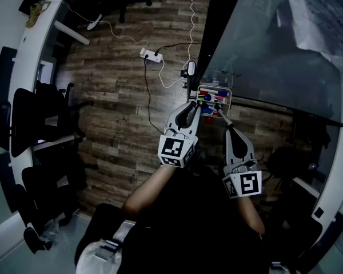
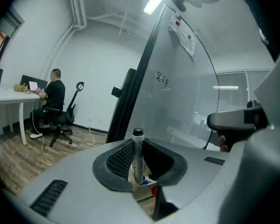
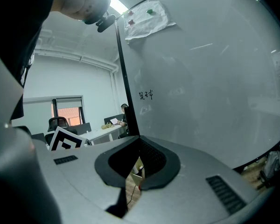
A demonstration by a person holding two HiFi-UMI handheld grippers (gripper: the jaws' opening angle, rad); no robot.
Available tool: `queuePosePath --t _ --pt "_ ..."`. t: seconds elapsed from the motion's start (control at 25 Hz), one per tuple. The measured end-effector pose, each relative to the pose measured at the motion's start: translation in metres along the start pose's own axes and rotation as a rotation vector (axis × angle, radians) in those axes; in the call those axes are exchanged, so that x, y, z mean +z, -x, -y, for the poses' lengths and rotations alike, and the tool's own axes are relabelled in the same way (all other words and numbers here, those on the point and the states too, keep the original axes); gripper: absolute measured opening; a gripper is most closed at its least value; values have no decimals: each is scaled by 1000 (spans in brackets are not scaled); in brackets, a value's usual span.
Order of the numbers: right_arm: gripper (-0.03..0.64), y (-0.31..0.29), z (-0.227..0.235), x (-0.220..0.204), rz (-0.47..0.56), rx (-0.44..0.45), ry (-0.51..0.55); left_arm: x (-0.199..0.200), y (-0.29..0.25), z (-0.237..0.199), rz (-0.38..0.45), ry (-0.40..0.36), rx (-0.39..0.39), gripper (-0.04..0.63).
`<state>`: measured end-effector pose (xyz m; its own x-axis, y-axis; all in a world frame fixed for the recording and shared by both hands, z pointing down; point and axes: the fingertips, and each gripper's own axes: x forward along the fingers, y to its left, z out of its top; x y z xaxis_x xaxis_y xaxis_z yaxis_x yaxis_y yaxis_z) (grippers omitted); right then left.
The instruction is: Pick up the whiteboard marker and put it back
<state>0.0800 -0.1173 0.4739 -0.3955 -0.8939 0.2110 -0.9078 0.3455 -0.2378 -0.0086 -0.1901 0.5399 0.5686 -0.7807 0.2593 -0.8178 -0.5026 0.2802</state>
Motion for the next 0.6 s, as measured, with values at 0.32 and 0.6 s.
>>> queuePosePath --t 0.32,0.6 --pt "14 -1 -3 -1 -3 11 -8 -9 1 5 -41 -24 -23 95" --pt "14 0 -5 0 4 23 -8 -6 2 3 -39 -8 -14 115"
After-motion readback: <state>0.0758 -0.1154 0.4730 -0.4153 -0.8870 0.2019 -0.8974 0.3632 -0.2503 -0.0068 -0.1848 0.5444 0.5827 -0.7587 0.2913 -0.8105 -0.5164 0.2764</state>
